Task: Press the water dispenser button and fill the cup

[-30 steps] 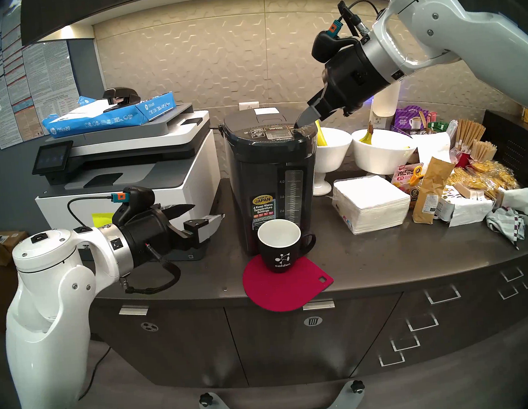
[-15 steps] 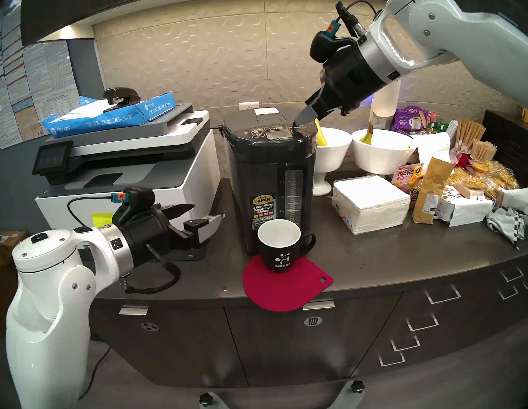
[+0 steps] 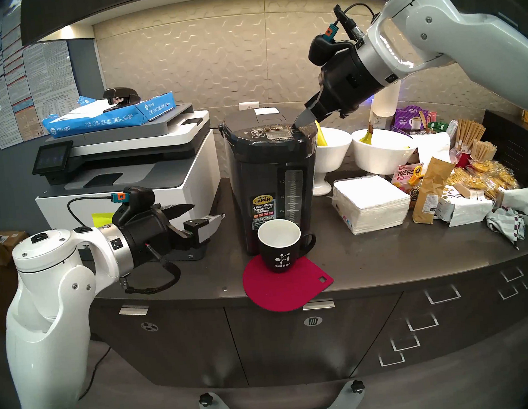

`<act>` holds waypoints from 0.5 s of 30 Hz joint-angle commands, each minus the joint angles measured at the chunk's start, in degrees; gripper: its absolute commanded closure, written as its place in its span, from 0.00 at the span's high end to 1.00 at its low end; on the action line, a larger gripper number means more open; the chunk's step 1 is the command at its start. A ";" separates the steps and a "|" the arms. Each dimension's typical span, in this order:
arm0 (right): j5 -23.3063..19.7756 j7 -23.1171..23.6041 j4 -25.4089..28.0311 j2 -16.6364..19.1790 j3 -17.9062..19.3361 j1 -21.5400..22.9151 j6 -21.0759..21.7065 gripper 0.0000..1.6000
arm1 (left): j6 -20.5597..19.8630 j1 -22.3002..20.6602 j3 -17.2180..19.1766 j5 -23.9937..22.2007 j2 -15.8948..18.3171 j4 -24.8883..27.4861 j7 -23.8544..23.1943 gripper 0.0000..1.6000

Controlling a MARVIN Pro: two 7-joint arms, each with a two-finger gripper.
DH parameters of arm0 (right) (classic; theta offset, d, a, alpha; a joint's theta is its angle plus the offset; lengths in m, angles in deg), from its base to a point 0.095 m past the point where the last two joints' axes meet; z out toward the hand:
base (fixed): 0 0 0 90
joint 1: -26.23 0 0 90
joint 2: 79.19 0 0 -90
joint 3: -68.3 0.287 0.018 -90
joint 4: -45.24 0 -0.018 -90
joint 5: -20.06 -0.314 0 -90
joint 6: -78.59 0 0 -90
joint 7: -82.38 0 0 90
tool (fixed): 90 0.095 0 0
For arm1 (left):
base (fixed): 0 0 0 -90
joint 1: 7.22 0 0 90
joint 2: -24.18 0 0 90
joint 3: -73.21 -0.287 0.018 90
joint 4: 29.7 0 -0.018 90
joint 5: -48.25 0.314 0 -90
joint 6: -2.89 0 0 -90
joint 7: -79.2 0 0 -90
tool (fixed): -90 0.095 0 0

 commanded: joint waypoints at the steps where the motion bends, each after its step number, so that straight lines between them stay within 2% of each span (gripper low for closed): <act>1: -0.09 0.42 1.24 0.56 -0.89 -0.60 1.11 0.00 | 0.01 -0.02 0.02 -0.01 0.01 0.61 -0.02 1.00; 7: -0.14 -0.16 2.25 0.66 -1.40 -1.54 0.92 0.00 | 0.02 -0.03 0.02 -0.01 0.02 0.60 -0.02 1.00; 15: -2.10 -1.06 -0.12 -0.26 0.84 -0.17 -0.23 0.00 | 0.01 -0.02 0.02 -0.01 0.01 0.61 -0.01 1.00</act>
